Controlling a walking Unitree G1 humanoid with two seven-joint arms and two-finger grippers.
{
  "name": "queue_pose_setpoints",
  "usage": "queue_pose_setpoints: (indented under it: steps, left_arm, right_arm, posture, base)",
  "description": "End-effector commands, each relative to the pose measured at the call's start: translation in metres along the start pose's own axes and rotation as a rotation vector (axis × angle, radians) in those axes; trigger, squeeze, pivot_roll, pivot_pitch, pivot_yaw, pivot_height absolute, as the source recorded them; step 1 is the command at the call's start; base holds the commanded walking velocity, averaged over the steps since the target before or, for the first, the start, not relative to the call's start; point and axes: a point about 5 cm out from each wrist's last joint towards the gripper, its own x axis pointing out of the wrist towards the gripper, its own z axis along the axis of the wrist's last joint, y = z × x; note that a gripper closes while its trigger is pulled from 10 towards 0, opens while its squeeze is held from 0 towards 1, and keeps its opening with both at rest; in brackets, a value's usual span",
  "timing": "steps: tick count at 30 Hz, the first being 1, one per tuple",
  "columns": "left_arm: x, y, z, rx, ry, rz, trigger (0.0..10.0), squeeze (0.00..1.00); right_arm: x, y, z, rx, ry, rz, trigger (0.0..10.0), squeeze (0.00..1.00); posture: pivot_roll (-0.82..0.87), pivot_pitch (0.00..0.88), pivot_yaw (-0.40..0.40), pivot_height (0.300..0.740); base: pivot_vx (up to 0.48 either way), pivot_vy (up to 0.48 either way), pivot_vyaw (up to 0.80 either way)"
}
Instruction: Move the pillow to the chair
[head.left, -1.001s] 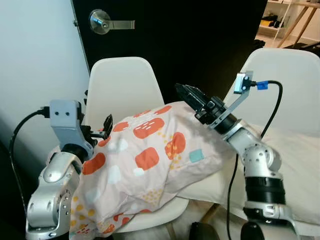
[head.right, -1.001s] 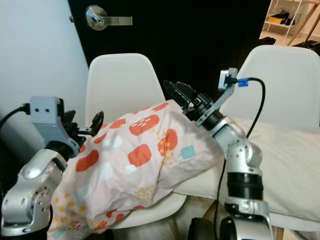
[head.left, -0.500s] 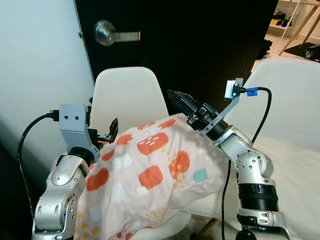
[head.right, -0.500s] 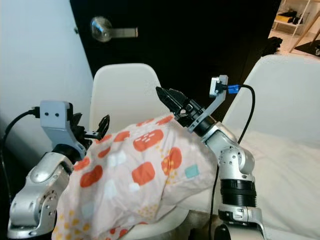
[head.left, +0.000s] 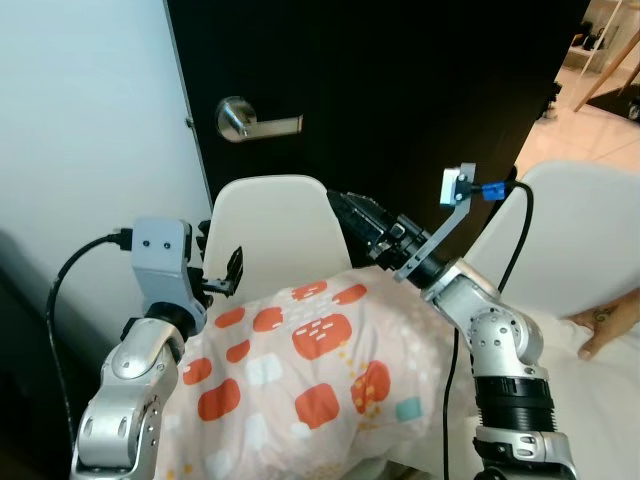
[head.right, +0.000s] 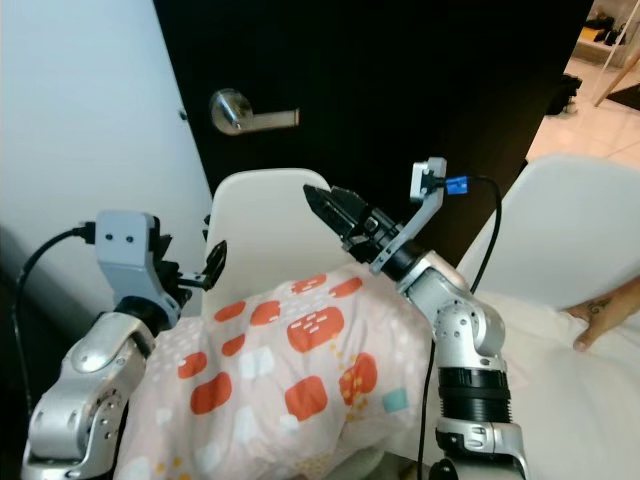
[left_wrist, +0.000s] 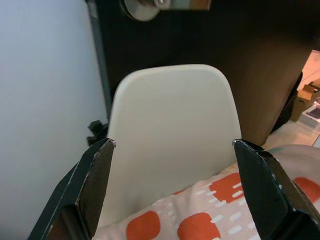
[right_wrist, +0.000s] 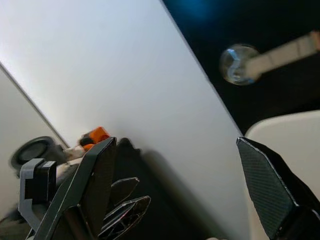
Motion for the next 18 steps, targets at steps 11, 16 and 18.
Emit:
queue_pose_setpoints:
  steps: [11, 16, 18]
  left_arm:
    - [-0.003, 0.0, -0.009, 0.019, 0.035, 0.003, 10.0, 0.0]
    - [-0.006, 0.001, -0.017, 0.028, 0.062, 0.005, 10.0, 0.0]
    - [-0.007, 0.001, -0.018, 0.026, 0.066, 0.004, 10.0, 0.0]
  right_arm:
    - [0.001, 0.003, -0.009, -0.043, 0.058, -0.004, 10.0, 0.0]
    - [0.001, 0.002, -0.011, -0.064, 0.077, -0.011, 10.0, 0.0]
    - [0.001, 0.001, -0.012, -0.069, 0.083, -0.017, 10.0, 0.0]
  posture:
    - [0.1, 0.0, -0.035, 0.719]
    - [0.1, 0.0, -0.036, 0.738]
    - [0.1, 0.0, -0.036, 0.74]
  base:
    - [0.0, 0.0, 0.0]
    - [0.0, 0.0, 0.0]
    - [0.0, 0.0, 0.0]
